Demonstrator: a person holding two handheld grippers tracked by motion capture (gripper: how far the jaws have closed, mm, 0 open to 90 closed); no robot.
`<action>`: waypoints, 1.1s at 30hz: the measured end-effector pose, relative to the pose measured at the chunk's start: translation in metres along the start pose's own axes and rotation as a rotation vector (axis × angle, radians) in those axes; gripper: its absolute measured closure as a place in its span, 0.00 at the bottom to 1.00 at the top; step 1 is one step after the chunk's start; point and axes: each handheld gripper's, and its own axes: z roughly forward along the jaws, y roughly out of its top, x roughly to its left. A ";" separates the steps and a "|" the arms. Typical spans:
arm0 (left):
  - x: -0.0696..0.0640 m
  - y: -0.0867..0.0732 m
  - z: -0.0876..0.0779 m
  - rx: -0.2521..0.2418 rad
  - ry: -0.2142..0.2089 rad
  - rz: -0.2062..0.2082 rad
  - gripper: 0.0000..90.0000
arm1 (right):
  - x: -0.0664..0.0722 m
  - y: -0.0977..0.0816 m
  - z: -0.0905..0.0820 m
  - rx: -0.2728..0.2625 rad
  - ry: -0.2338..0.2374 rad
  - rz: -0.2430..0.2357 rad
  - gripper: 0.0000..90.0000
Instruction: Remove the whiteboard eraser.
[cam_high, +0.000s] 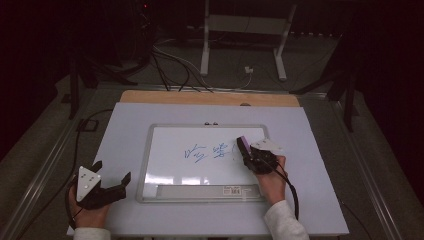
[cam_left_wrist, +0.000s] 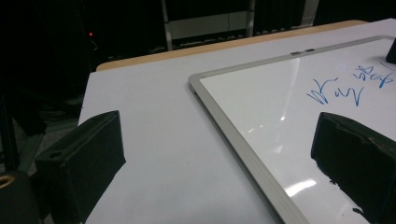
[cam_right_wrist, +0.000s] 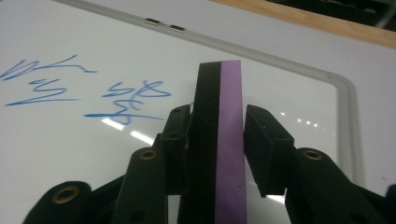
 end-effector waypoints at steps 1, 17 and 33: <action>0.000 0.000 0.000 0.000 0.000 0.002 0.04 | 0.001 0.000 0.000 0.001 0.009 0.004 0.68; 0.000 0.000 0.000 0.000 0.002 0.002 0.04 | 0.009 -0.001 0.000 -0.005 0.116 0.037 0.61; 0.000 0.000 0.000 0.003 0.002 0.003 0.04 | 0.007 0.001 0.005 -0.066 0.142 0.087 0.23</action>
